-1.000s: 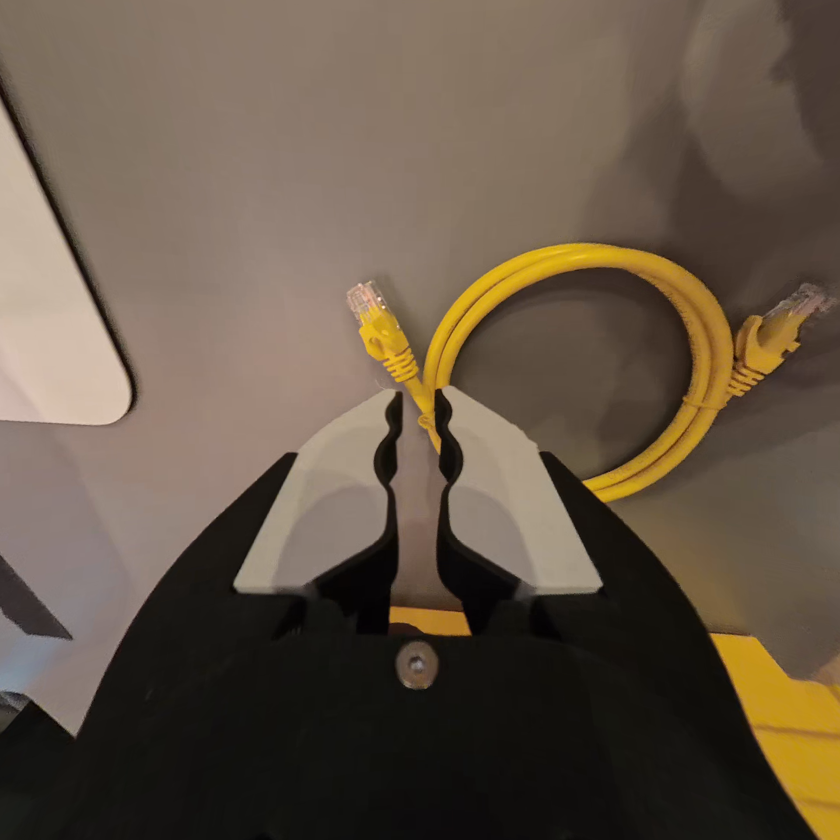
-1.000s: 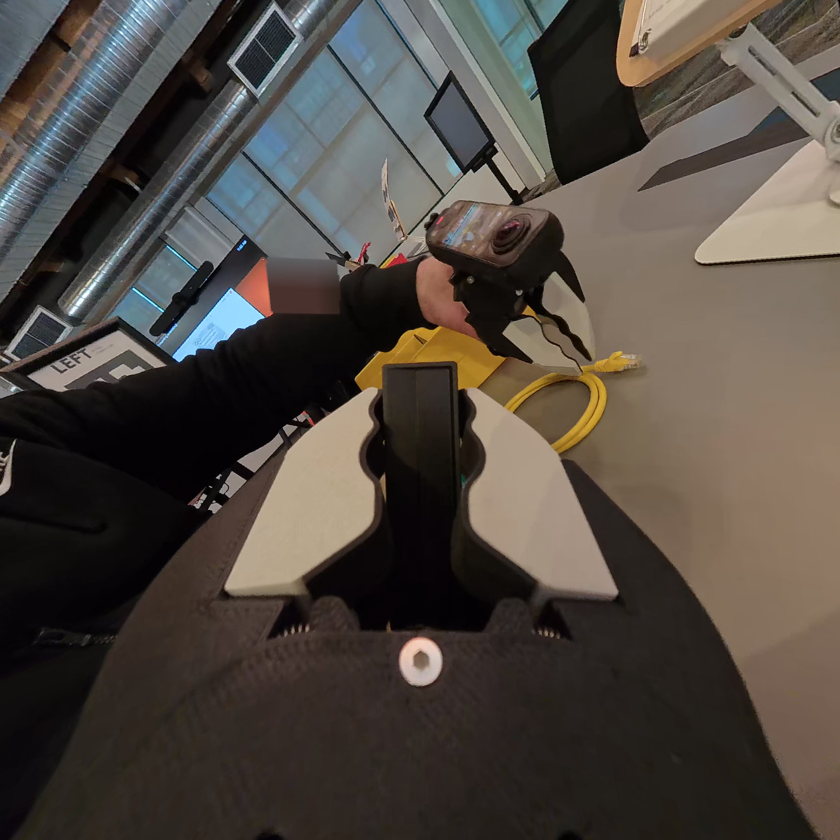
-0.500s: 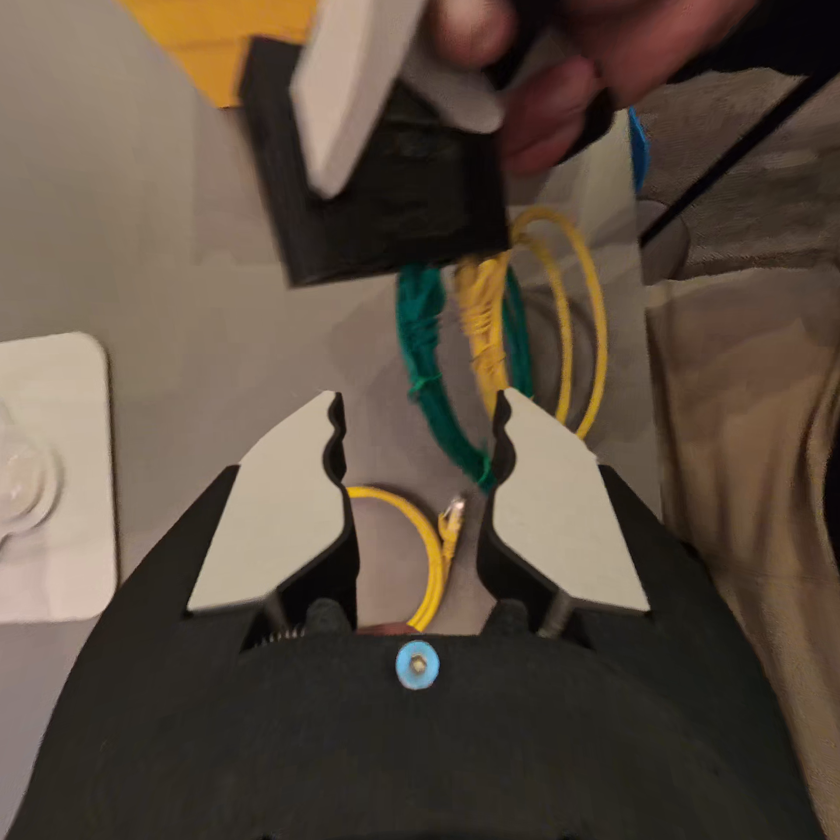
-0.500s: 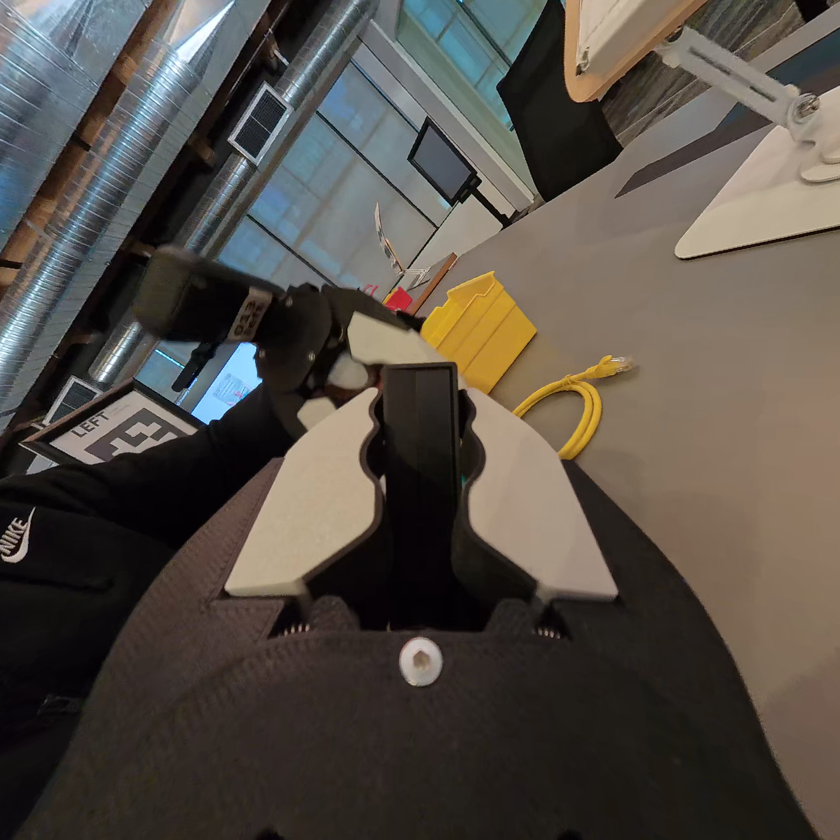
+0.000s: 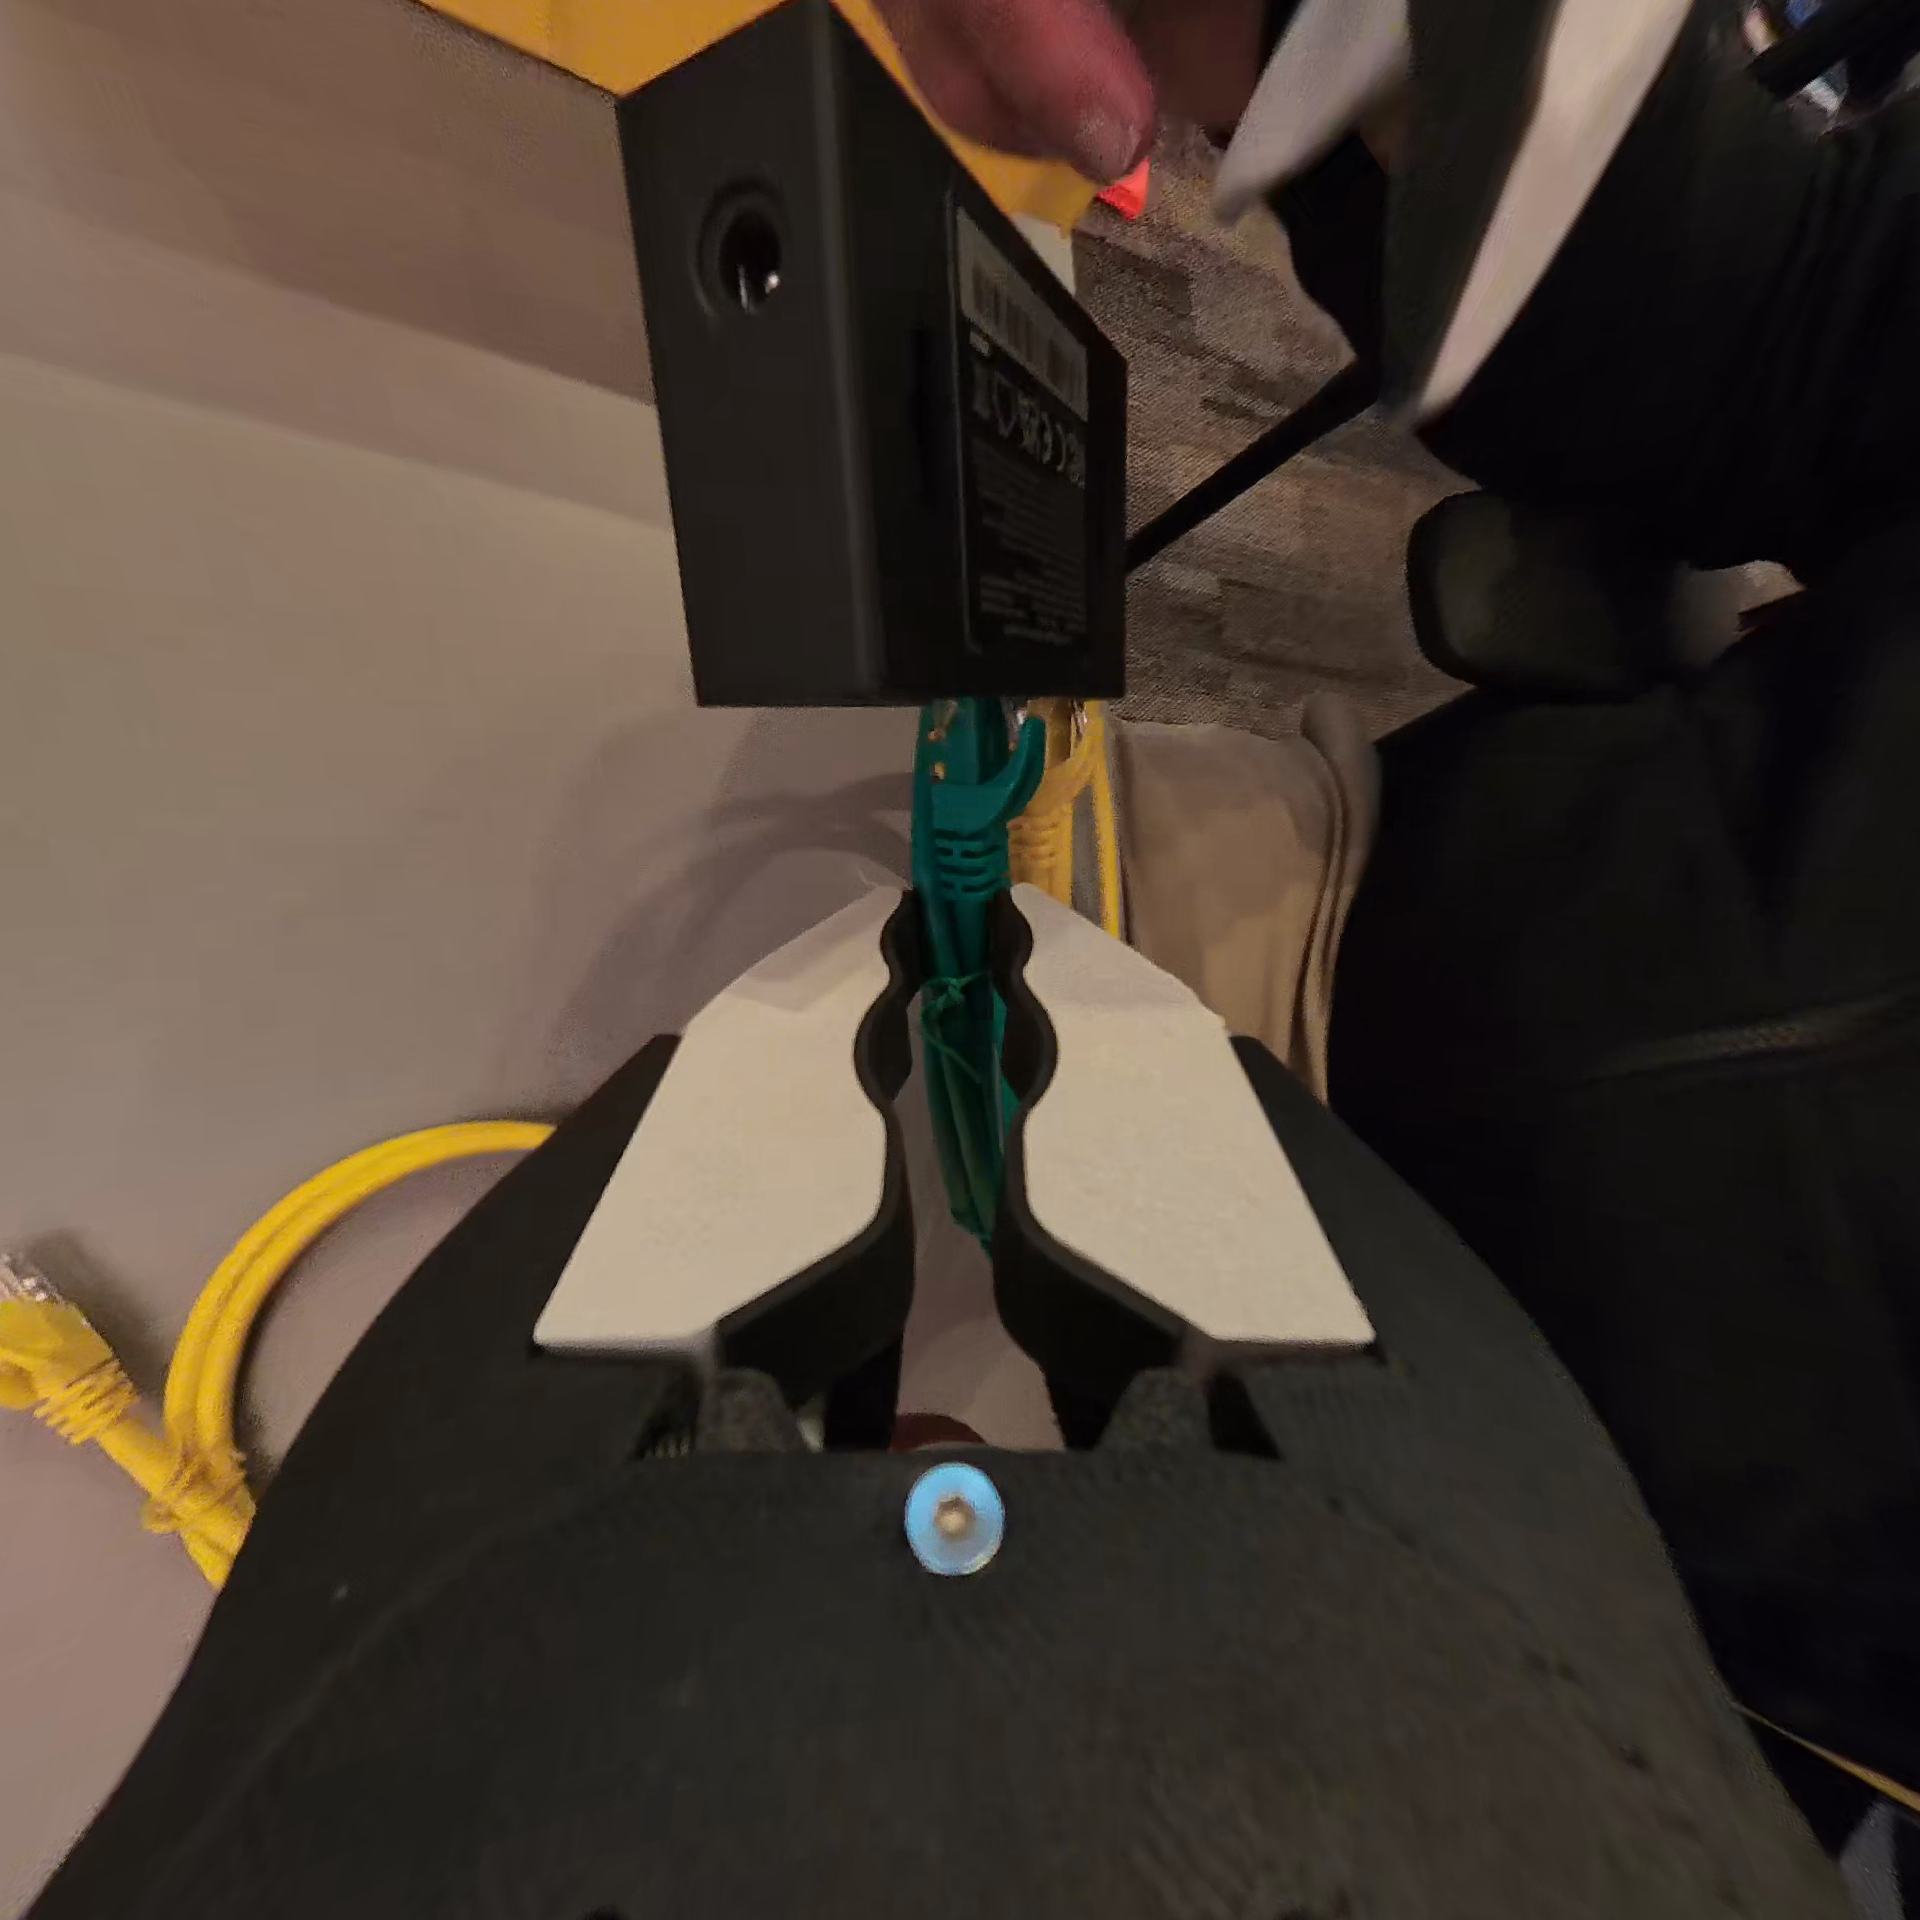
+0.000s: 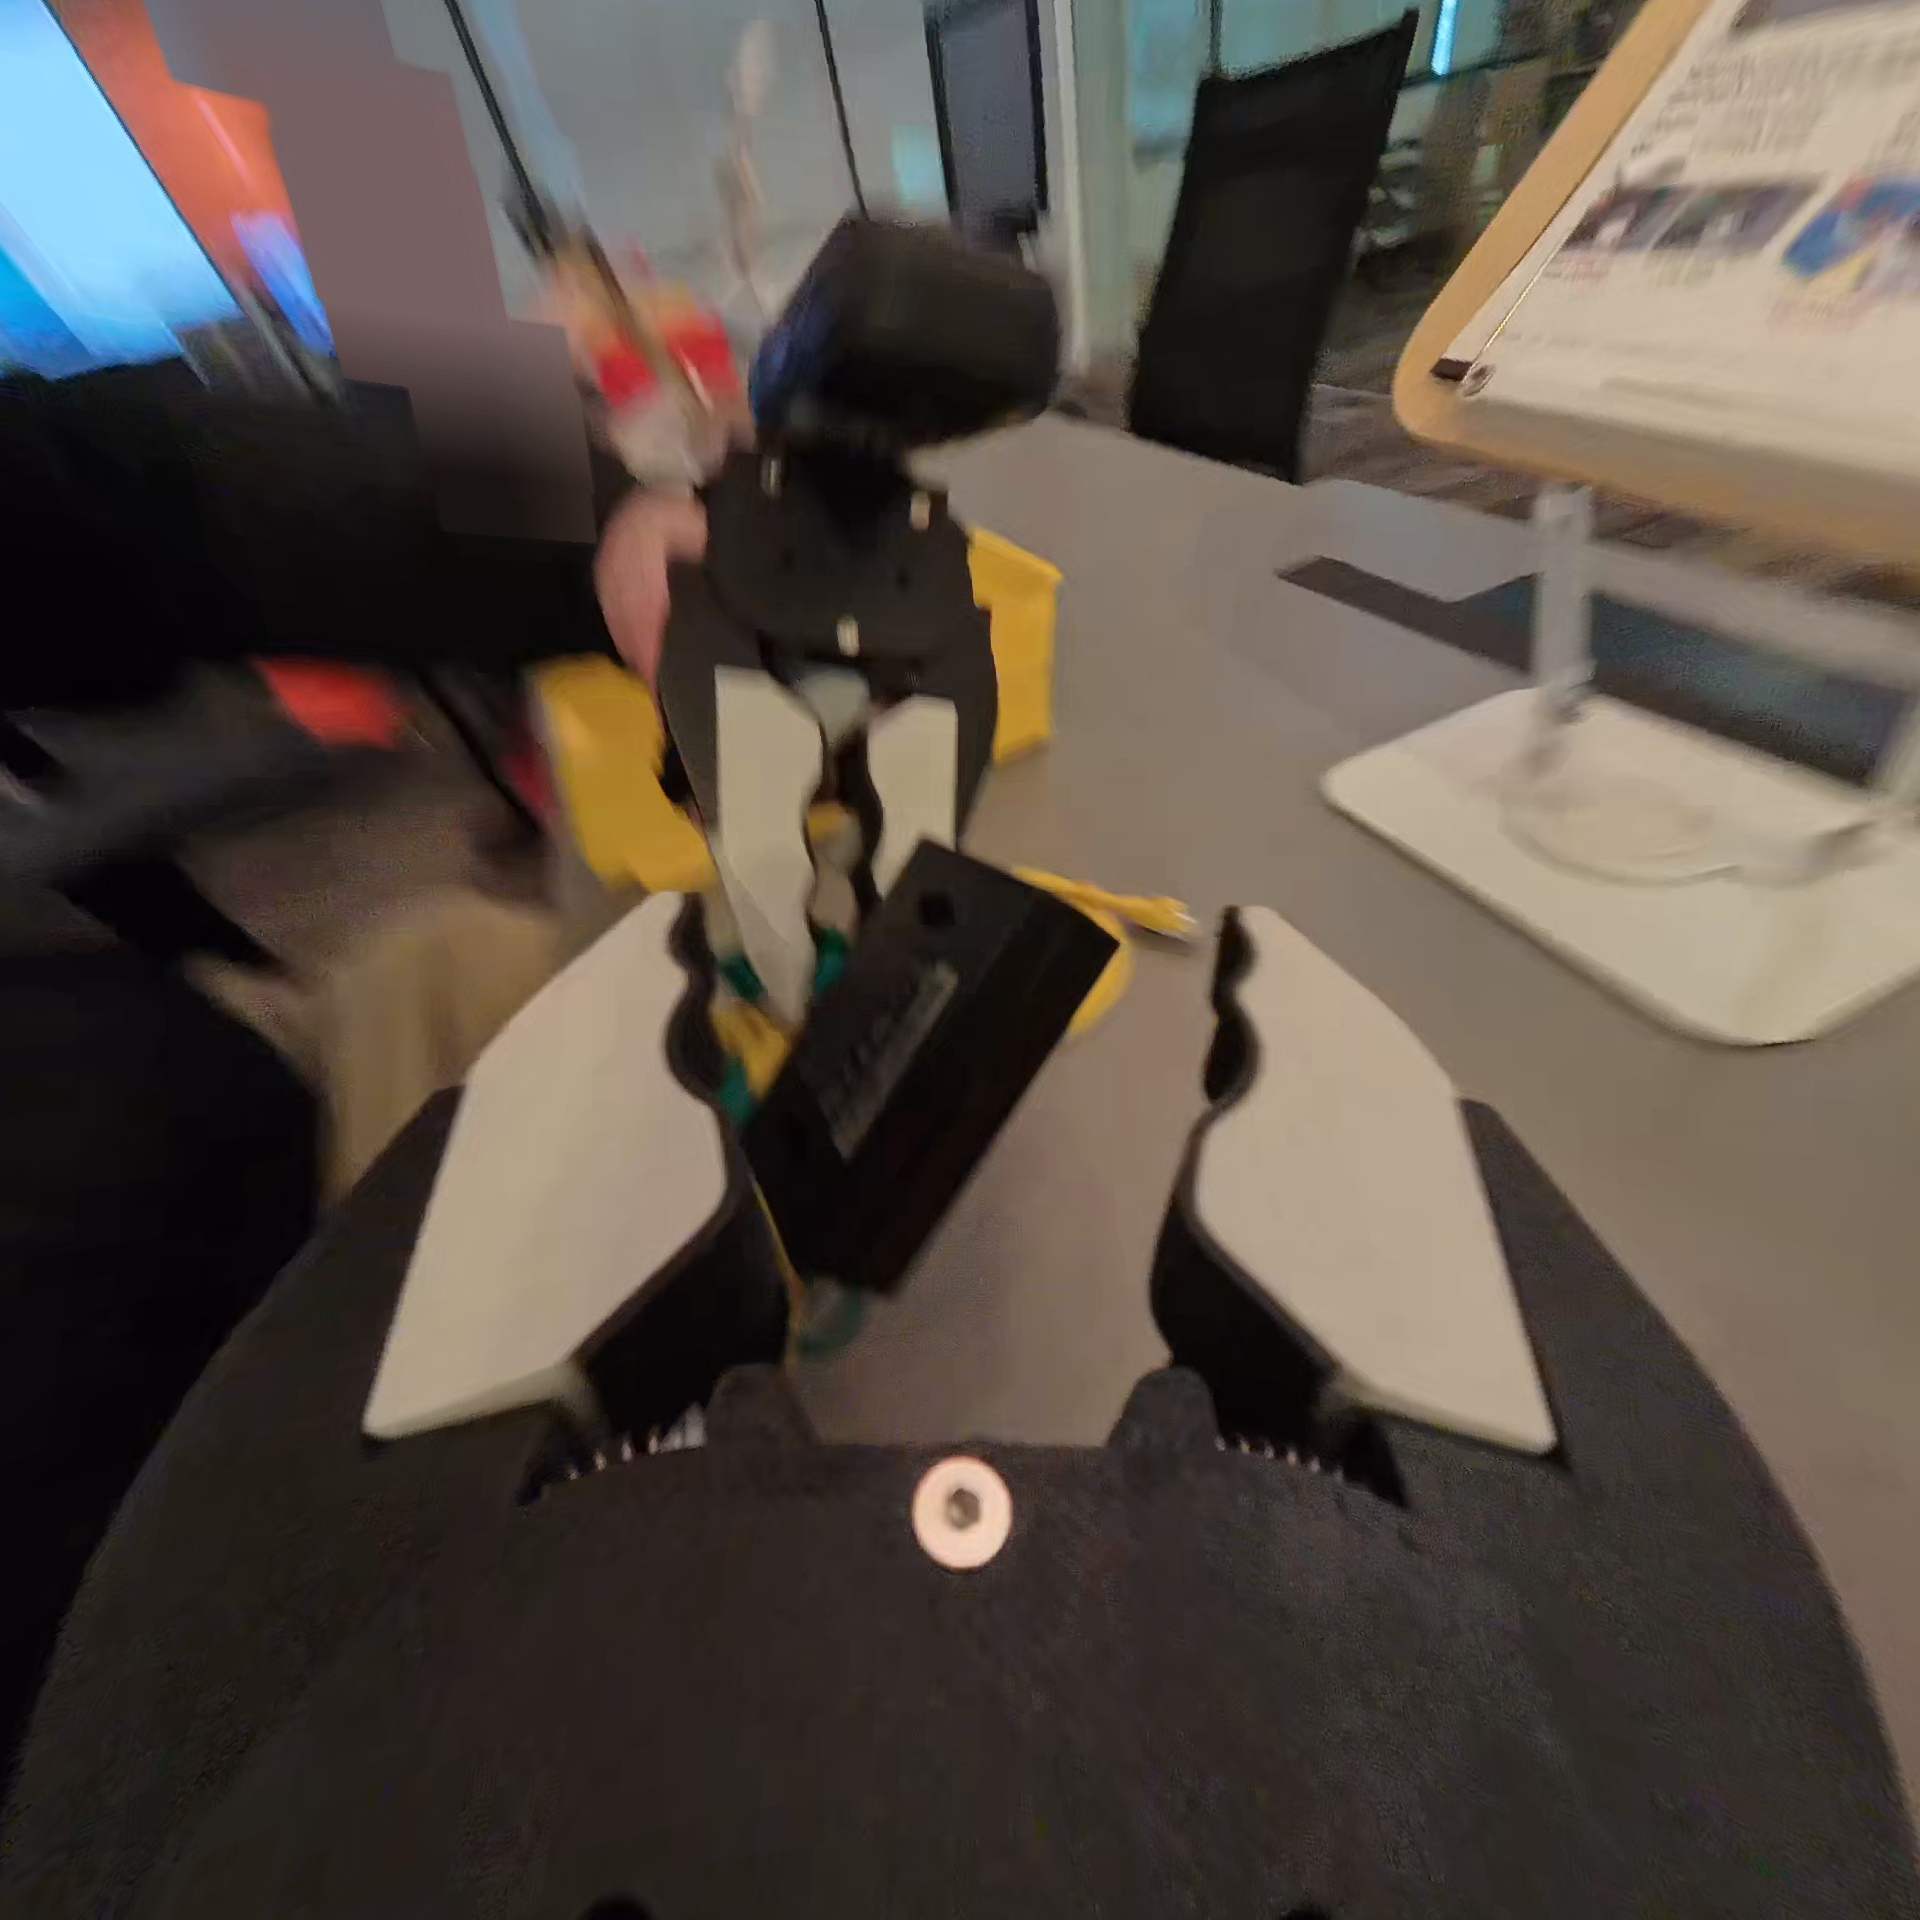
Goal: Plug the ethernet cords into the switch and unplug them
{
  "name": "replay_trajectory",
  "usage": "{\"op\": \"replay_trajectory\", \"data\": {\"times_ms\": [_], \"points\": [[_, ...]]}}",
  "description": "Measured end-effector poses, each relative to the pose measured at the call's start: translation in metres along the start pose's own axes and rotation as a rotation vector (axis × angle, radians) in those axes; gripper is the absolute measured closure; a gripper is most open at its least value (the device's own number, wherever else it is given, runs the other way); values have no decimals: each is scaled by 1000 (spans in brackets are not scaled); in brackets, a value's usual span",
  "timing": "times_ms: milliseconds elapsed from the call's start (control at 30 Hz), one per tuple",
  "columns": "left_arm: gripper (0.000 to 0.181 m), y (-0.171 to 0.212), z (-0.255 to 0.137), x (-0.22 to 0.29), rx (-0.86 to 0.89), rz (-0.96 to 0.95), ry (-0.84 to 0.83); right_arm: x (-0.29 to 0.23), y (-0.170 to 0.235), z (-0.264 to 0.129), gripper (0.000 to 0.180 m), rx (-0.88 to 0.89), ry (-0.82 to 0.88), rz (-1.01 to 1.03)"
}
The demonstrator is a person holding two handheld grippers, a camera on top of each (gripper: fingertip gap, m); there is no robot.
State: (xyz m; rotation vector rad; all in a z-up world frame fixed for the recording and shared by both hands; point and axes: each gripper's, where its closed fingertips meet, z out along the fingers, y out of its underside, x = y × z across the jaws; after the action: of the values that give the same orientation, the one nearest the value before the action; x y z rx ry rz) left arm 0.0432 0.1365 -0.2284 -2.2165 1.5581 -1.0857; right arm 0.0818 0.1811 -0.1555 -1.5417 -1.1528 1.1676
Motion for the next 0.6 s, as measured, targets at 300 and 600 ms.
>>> {"op": "replay_trajectory", "data": {"times_ms": [300, 600], "points": [[169, 12, -23, 27, -41, 22, 208, -42, 24, 21, 60, -229, -49, -657], [169, 15, -33, 45, -50, 86, 341, -65, 29, 34, 58, -202, -205, -695]]}}
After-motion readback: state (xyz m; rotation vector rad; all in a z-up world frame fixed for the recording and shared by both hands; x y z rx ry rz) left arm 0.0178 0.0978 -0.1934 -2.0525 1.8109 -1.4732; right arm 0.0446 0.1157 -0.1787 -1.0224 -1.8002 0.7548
